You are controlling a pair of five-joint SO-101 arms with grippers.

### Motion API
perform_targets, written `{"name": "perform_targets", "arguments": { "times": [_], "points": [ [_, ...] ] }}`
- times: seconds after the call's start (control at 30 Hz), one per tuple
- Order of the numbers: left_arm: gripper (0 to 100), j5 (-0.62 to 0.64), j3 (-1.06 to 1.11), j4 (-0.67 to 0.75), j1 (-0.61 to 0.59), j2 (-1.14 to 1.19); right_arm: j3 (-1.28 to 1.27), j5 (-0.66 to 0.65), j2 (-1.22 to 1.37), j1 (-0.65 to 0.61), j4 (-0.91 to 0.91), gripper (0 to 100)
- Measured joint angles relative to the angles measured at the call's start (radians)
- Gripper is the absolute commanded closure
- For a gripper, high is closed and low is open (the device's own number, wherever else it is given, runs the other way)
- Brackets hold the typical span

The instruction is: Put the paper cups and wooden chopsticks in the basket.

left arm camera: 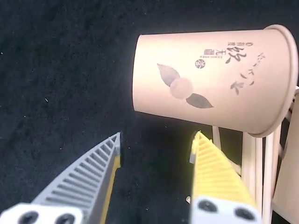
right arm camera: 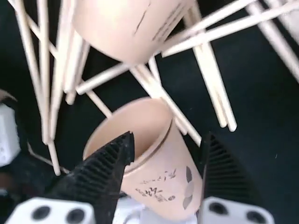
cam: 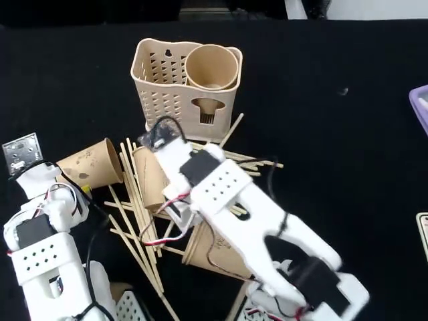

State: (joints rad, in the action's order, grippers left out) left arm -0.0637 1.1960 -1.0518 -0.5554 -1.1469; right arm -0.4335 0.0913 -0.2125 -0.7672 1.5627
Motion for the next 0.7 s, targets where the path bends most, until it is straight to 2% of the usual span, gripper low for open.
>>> {"name": "perform_targets", "arguments": {
  "times": [0.23,0.3,0.4,0.57,0.7],
  "points": [
    [76,0.0,0.0,0.0,0.0,0.0,0.002,-0.129,0.163,0.002,0.14,77.1],
    [76,0.0,0.0,0.0,0.0,0.0,0.002,-0.161,0.175,0.002,0.164,82.4],
    [76,0.0,0.0,0.0,0.0,0.0,0.002,-0.192,0.175,0.002,0.166,99.5],
    [76,0.0,0.0,0.0,0.0,0.0,0.002,-0.253,0.175,0.006,0.167,98.8],
    [76,0.0,0.0,0.0,0.0,0.0,0.005,-0.324,0.132,0.106,0.167,98.9]
  ]
}}
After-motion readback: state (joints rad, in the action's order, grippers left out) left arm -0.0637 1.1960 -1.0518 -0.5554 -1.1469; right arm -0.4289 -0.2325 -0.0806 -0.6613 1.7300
